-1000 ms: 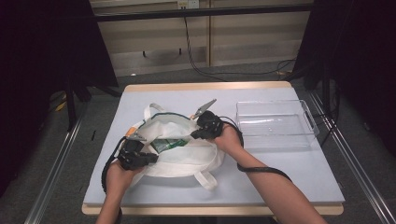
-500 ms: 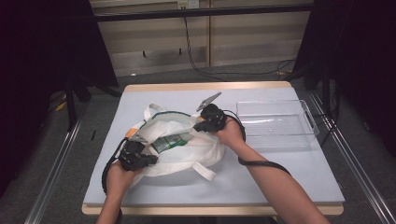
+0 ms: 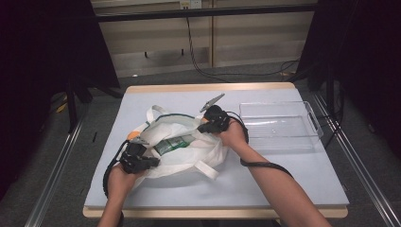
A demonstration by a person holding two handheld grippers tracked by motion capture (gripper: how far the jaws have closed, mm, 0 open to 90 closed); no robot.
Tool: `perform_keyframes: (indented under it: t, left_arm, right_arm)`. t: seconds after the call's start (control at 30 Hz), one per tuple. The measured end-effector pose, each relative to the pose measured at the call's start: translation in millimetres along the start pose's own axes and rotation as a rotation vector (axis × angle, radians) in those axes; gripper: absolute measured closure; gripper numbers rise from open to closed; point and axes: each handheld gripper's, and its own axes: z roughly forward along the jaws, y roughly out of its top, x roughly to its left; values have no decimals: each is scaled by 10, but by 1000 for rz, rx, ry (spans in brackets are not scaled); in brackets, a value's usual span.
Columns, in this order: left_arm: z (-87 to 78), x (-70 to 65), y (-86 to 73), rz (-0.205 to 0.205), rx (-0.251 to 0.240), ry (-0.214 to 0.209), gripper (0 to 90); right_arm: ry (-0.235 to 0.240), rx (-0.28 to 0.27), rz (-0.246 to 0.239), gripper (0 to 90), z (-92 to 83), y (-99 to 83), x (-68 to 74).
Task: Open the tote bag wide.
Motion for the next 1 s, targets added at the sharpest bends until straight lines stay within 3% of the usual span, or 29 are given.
perform_keyframes:
  t: [0.2, 0.3, 0.47, 0.57, 0.63, 0.7, 0.77, 0.93, 1.0]
  left_arm:
    - [-13, -3, 3, -13, -13, -2, 861]
    - [-25, 2, 6, -27, -24, -4, 857]
    - [-53, -10, 21, -43, -44, 1, 845]
    - [-95, 0, 27, -43, -59, -4, 843]
    - [-111, -6, 30, -60, -82, 3, 848]
    - [-112, -5, 28, -64, -78, 6, 860]
    - [-98, -5, 21, -69, -74, 8, 861]
    - [-83, 19, 1, -82, -69, 6, 872]
    - [-81, 18, -4, -80, -66, 8, 883]
  right_arm:
    - [10, -16, -7, 856, -31, -7, 45]
    - [10, -23, -44, 757, -81, 21, 79]
    - [45, -52, -79, 696, -203, 68, 89]
    - [54, -56, -87, 723, -251, 76, 94]
    - [56, -46, -105, 841, -265, 63, 87]
    - [36, -14, -116, 900, -252, 42, 76]
    - [23, 25, -107, 900, -224, 21, 32]
    - [-20, 61, -78, 900, -175, 26, 11]
    - [-37, 64, -45, 900, -166, 24, -3]
